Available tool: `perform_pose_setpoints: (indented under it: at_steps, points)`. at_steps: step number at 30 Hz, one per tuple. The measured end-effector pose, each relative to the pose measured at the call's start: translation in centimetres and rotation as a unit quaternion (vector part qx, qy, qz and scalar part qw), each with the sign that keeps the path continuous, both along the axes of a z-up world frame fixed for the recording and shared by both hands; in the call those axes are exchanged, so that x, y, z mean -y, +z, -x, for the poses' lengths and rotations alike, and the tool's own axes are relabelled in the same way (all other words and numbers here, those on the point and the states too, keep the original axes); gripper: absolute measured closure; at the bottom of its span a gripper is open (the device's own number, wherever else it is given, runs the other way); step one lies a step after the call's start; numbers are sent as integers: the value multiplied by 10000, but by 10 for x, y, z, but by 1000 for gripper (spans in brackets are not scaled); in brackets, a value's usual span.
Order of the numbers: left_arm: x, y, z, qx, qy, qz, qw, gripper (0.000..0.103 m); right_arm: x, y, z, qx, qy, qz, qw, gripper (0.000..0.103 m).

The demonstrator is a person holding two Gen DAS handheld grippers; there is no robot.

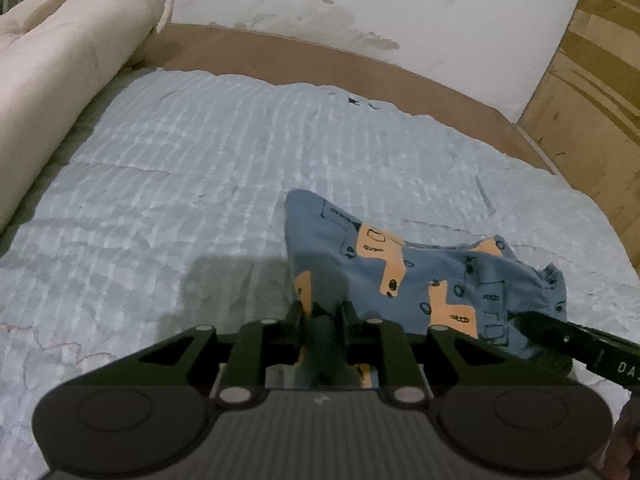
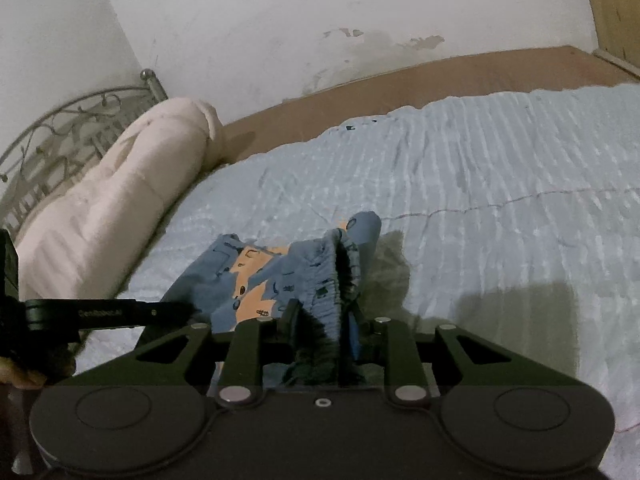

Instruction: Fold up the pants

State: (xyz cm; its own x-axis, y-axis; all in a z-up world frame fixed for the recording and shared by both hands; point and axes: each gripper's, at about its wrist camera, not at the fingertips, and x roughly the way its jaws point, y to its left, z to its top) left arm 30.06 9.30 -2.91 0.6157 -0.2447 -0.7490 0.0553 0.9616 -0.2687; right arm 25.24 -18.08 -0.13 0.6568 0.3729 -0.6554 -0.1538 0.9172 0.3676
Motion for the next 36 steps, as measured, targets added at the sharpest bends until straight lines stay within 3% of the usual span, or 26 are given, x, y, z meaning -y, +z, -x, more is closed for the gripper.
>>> perform_pose_setpoints:
  at_steps: [4, 6, 7, 8, 11, 17, 20, 23, 36]
  points:
    - [0, 1, 3, -44, 45, -85, 9999, 73, 0, 0, 0, 10, -10, 133, 9999, 71]
    - [0, 2, 4, -36, 64, -130, 9999, 62, 1, 0, 3, 26, -50, 155, 9999, 68]
    - [1, 4, 6, -7, 89, -161, 9998, 49, 2, 0, 4, 36, -71, 184, 9998, 67]
    - [1, 6, 9, 48, 127, -206, 9997, 38, 2, 1, 6, 42, -96, 220, 9997, 63]
    - [4, 15, 17, 255, 177, -332, 9990, 21, 7, 4, 10, 61, -173, 168, 9997, 48]
    - [5, 34, 40, 554, 323, -366, 9973, 2, 4, 24, 30, 434, -211, 316, 9983, 17]
    - [4, 45, 61, 814, 403, -369, 9952, 0, 1, 37, 46, 698, -171, 408, 9966, 4]
    - [2, 52, 82, 946, 469, -382, 9937, 0, -3, 50, 70, 998, -49, 543, 9935, 1]
    - [-3, 51, 195, 1408, 639, -395, 9872, 0, -15, 63, 183, 1501, -41, 707, 9861, 1]
